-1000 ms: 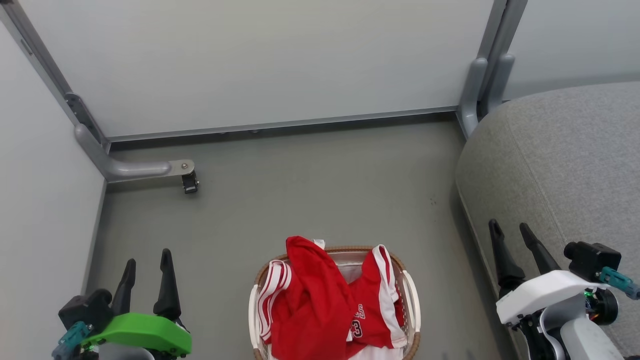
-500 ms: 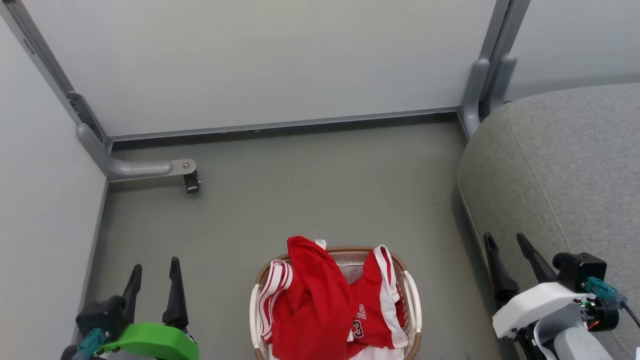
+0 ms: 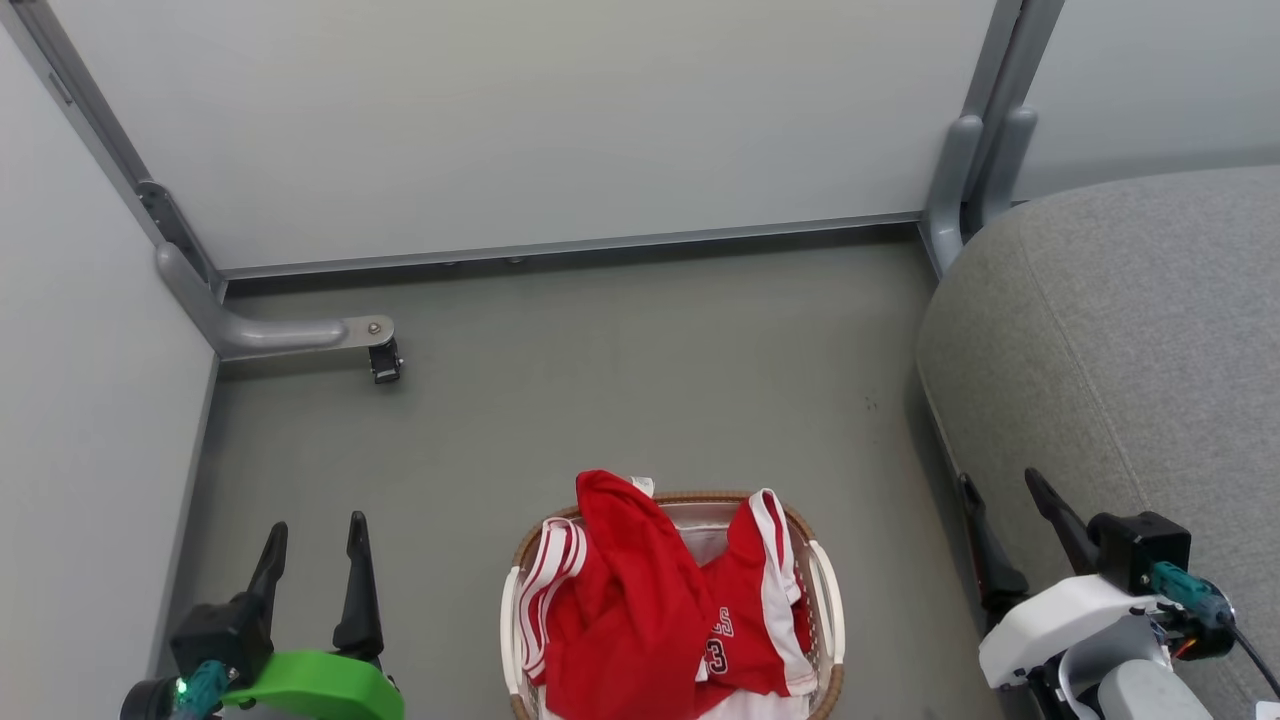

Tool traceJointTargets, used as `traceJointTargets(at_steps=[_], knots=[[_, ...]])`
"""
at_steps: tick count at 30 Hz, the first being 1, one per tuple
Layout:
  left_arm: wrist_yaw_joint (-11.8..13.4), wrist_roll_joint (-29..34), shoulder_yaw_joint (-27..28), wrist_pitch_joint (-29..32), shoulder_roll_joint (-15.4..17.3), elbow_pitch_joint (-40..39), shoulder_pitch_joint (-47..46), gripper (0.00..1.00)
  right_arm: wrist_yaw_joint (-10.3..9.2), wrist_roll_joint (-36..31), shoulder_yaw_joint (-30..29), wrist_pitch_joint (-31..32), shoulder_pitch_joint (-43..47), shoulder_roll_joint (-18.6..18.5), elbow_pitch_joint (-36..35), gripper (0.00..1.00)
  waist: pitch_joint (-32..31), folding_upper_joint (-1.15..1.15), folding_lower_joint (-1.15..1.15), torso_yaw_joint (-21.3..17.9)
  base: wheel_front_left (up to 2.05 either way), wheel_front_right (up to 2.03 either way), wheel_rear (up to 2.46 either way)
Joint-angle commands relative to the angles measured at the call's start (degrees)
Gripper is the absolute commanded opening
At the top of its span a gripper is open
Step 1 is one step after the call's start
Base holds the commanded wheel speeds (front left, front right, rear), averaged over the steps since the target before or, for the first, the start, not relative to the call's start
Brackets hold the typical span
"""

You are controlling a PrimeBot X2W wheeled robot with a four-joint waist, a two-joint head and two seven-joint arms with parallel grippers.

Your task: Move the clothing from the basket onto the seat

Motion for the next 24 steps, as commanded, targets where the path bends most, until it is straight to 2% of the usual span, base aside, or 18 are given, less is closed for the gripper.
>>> traceJointTargets(at_steps=[1, 18, 24], knots=[[-0.25, 1.56, 0.25, -0.54, 0.03, -0.64, 0.61, 1.0, 0.0, -1.37, -0.29, -0.55, -0.29, -0.07, -0.56, 1.0, 0.01, 0.0, 0.0, -0.01, 0.0, 0.0, 0.0], [-0.33, 5.67, -1.99, -2.34, 0.02, -0.23, 1.67, 1.0, -0.01, -7.18, -0.22, -2.38, 0.45, -0.18, -1.54, 1.0, 0.11, 0.0, 0.0, -0.02, 0.0, 0.0, 0.0], [-0.3, 4.64, -3.78, -2.27, 0.03, 0.67, 1.22, 1.0, -0.01, -6.86, 0.14, -2.33, -0.14, -0.57, -2.16, 1.0, 1.59, 0.0, 0.0, -0.54, 0.0, 0.0, 0.0]])
